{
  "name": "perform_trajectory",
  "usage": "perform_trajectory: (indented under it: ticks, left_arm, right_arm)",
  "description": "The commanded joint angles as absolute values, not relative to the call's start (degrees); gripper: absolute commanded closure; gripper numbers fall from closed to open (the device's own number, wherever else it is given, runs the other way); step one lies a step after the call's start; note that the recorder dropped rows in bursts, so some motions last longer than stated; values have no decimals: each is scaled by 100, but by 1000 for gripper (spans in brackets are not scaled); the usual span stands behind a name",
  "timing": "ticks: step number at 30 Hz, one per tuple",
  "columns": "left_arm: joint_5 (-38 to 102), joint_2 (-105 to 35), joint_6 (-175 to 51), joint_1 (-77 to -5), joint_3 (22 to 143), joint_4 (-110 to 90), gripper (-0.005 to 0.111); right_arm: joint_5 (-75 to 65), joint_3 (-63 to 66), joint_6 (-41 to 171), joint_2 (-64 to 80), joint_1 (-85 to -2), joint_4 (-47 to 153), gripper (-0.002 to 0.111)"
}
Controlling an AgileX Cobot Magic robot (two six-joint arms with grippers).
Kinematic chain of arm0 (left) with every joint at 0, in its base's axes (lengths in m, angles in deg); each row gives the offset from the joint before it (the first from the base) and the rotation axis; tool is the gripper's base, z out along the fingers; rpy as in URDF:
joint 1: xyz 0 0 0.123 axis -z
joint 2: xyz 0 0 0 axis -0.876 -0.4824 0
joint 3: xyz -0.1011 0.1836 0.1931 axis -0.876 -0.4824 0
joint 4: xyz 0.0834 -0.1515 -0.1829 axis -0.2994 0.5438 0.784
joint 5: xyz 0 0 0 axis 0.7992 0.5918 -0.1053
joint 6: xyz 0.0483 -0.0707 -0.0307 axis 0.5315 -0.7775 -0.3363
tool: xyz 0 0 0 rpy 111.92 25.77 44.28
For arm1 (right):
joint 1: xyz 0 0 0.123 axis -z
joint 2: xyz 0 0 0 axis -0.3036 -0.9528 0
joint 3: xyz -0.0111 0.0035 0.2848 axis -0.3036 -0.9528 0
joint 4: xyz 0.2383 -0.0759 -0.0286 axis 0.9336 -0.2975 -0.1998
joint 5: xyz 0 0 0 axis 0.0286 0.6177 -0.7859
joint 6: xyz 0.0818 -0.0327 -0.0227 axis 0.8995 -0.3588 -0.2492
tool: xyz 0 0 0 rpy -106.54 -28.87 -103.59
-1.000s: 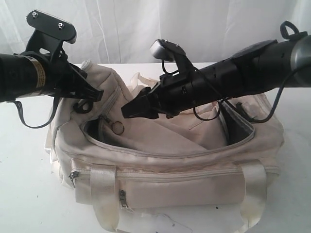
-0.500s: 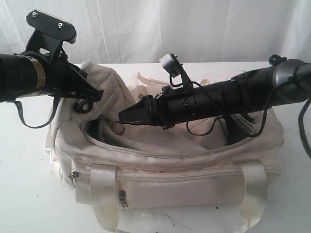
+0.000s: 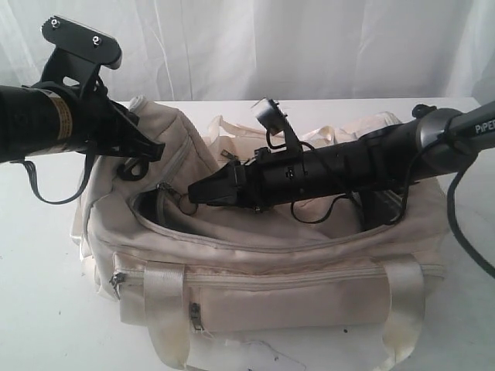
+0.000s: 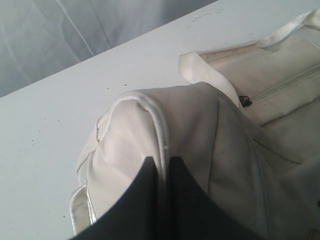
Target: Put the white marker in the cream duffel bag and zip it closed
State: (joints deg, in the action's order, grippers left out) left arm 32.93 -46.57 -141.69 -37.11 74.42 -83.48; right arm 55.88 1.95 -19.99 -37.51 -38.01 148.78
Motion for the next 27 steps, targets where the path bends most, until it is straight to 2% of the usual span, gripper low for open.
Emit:
perform_trajectory:
  ticks: [1, 27]
  left_arm:
    - [3285, -4546, -14218, -3720, 7514, -8438, 107]
    - [3190, -4546, -14218, -3720, 7514, -8438, 107]
  right_arm:
    - [5663, 346, -1991, -3926, -3758, 14958, 60]
    - [5818, 593, -1893, -4159, -4012, 14889, 60]
